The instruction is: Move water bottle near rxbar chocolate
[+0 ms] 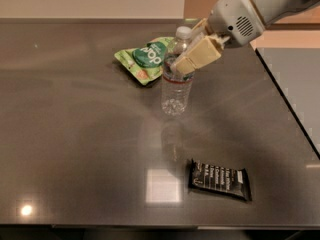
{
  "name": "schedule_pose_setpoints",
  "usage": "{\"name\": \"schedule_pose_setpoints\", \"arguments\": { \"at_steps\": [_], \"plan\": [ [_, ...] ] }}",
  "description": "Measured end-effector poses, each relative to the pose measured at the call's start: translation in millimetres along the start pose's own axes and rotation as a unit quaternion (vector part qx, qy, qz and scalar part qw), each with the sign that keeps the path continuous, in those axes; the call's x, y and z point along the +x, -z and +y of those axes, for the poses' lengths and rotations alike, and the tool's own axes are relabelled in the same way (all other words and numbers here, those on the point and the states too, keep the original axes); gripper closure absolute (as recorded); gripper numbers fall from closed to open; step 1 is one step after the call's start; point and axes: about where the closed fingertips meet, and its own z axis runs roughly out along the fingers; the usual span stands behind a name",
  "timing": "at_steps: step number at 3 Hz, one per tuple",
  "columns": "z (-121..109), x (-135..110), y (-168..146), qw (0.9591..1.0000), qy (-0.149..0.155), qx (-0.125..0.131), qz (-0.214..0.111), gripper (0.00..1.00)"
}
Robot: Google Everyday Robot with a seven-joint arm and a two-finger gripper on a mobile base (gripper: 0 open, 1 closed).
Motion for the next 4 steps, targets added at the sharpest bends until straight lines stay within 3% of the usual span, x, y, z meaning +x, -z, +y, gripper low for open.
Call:
{"name": "schedule_pose_setpoints", "arguments": {
  "at_steps": [2, 4],
  "plan": [
    [31, 32, 48, 0.9996, -0.020, 0.018, -0.011, 1.00],
    [58, 62, 60, 0.9992, -0.021, 0.033, 0.009, 1.00]
  ]
}}
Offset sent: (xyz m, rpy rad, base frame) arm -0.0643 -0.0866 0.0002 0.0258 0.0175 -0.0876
